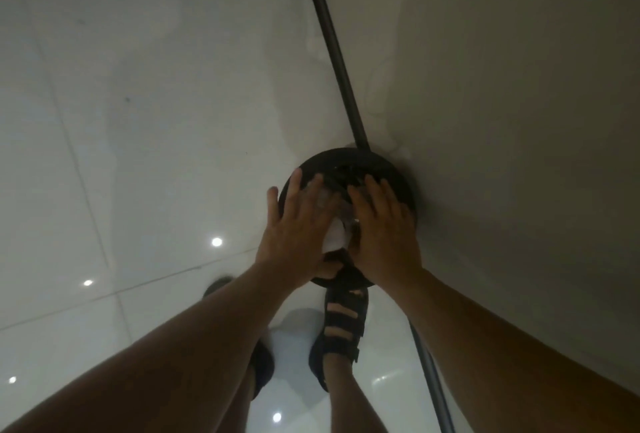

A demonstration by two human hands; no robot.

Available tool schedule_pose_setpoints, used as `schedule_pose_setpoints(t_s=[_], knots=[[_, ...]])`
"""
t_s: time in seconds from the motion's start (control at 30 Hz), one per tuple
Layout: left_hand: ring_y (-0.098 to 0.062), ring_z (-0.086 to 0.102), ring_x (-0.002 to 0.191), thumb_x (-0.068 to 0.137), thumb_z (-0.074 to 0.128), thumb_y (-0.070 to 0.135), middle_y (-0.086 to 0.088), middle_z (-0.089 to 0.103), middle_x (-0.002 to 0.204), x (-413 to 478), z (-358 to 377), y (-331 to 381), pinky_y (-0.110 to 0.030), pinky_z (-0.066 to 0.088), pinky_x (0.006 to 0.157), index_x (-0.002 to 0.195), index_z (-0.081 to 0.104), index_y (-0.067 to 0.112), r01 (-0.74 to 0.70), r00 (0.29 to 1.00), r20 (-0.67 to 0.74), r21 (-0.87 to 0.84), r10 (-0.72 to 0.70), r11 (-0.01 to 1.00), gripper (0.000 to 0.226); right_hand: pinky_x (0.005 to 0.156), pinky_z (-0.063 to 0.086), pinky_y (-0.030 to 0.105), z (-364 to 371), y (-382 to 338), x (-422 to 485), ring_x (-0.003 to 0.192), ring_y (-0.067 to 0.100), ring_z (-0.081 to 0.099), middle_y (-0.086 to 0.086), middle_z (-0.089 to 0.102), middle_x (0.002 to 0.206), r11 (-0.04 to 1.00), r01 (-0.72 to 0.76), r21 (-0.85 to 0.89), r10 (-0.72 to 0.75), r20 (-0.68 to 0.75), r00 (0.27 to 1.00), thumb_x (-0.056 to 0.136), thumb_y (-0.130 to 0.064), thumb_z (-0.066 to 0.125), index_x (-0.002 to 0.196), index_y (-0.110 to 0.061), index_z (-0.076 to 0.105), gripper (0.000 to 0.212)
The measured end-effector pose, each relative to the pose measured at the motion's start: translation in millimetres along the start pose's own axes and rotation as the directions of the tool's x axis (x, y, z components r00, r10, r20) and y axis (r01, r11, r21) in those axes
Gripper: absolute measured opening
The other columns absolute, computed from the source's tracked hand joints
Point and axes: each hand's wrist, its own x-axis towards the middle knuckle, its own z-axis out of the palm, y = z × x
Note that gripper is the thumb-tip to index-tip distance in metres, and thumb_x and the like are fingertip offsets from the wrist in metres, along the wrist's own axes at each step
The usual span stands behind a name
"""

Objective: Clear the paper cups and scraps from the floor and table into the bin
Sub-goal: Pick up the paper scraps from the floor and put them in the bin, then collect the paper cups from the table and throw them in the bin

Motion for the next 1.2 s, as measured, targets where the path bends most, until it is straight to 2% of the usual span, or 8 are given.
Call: schedule_pose_setpoints(t_s=[0.17, 0.27, 0.43, 0.63, 0.7, 0.8, 1.0, 1.2], knots=[[-0.037, -0.013, 0.144, 0.062, 0.03, 0.091, -0.011, -0.014, 0.158, -18.9, -32.1, 3.0, -0.06, 0.002, 0.111, 0.147, -0.02, 0.032, 0.033, 0.991, 0.137, -0.171, -0.009, 0.985, 0.115, 0.117, 0.023, 0.052, -43.6, -13.5, -25.3, 0.149, 0.032, 0.011, 0.011, 0.017, 0.161, 0.999, -0.047, -0.003, 0.047, 0.039, 0.998, 0.082, -0.052, 0.069, 0.154, -0.021, 0.022, 0.091], [-0.029, -0.029, 0.14, 0.068, 0.023, 0.091, -0.005, -0.026, 0.156, -36.0, -64.7, 7.4, -0.059, -0.002, 0.112, 0.141, -0.032, 0.033, 0.074, 0.976, 0.215, -0.236, -0.022, 0.969, 0.107, 0.117, 0.025, 0.05, -84.0, -25.0, -43.0, 0.15, 0.03, 0.008, 0.009, 0.012, 0.162, 0.998, -0.061, -0.002, 0.061, 0.043, 0.997, 0.085, -0.052, 0.064, 0.155, -0.023, 0.018, 0.088], [-0.028, -0.036, 0.136, 0.072, 0.028, 0.087, 0.002, -0.043, 0.144, -81.6, -147.8, 7.7, -0.056, -0.008, 0.111, 0.142, -0.028, 0.033, 0.102, 0.978, 0.198, -0.216, -0.059, 0.971, 0.106, 0.117, 0.025, 0.047, -164.8, -54.2, -82.8, 0.15, 0.03, 0.005, 0.007, 0.007, 0.163, 0.998, -0.059, -0.025, 0.06, 0.048, 0.997, 0.086, -0.045, 0.064, 0.155, -0.025, 0.014, 0.087], [-0.031, -0.02, 0.144, 0.077, 0.038, 0.078, -0.004, -0.014, 0.159, -148.9, -280.9, 8.6, -0.057, 0.001, 0.114, 0.15, -0.011, 0.026, 0.157, 0.983, 0.121, -0.166, -0.138, 0.973, 0.103, 0.117, 0.026, 0.045, -277.5, -120.6, -130.5, 0.149, 0.031, 0.012, 0.01, 0.017, 0.161, 1.0, 0.007, 0.012, -0.007, -0.003, 1.0, 0.087, -0.041, 0.064, 0.153, -0.024, 0.024, 0.079], [-0.03, -0.022, 0.143, 0.079, 0.034, 0.077, -0.003, -0.015, 0.159, -179.0, -321.4, 8.9, -0.056, 0.001, 0.114, 0.15, -0.011, 0.026, 0.206, 0.975, 0.112, -0.162, -0.19, 0.965, 0.099, 0.119, 0.017, 0.042, -310.8, -145.4, -149.7, 0.15, 0.027, 0.004, 0.006, 0.008, 0.163, 0.999, 0.04, 0.008, -0.041, 0.031, 0.999, 0.088, -0.043, 0.062, 0.155, -0.029, 0.015, 0.083], [-0.03, -0.023, 0.143, 0.081, 0.025, 0.076, -0.003, -0.018, 0.159, -230.0, -364.0, 8.6, -0.055, 0.0, 0.114, 0.149, -0.014, 0.027, 0.312, 0.95, 0.075, -0.152, -0.304, 0.938, 0.093, 0.12, 0.017, 0.043, -347.7, -176.2, -175.1, 0.15, 0.024, 0.002, 0.001, 0.003, 0.163, 0.99, 0.141, -0.027, -0.14, 0.043, 0.989, 0.088, -0.047, 0.059, 0.155, -0.032, 0.011, 0.083], [-0.03, -0.02, 0.144, 0.086, 0.027, 0.071, -0.003, -0.015, 0.159, -346.3, -404.4, 20.9, -0.055, 0.004, 0.115, 0.15, -0.011, 0.027, 0.61, 0.781, 0.011, -0.233, -0.625, 0.758, 0.087, 0.121, 0.013, 0.045, -384.2, -232.5, -218.9, 0.15, 0.022, -0.005, -0.001, -0.004, 0.163, 0.917, 0.394, -0.061, -0.384, 0.137, 0.913, 0.091, -0.044, 0.053, 0.155, -0.034, 0.008, 0.078], [-0.03, -0.015, 0.145, 0.087, 0.028, 0.07, -0.003, -0.009, 0.16, -467.6, -396.0, 62.0, -0.055, 0.008, 0.116, 0.151, -0.006, 0.025, 0.799, 0.528, -0.014, -0.33, -0.849, 0.503, 0.086, 0.12, 0.012, 0.044, -388.0, -303.2, -272.1, 0.149, 0.023, -0.007, -0.001, -0.007, 0.163, 0.71, 0.693, -0.128, -0.663, 0.213, 0.718, 0.092, -0.044, 0.053, 0.154, -0.034, 0.005, 0.08]])
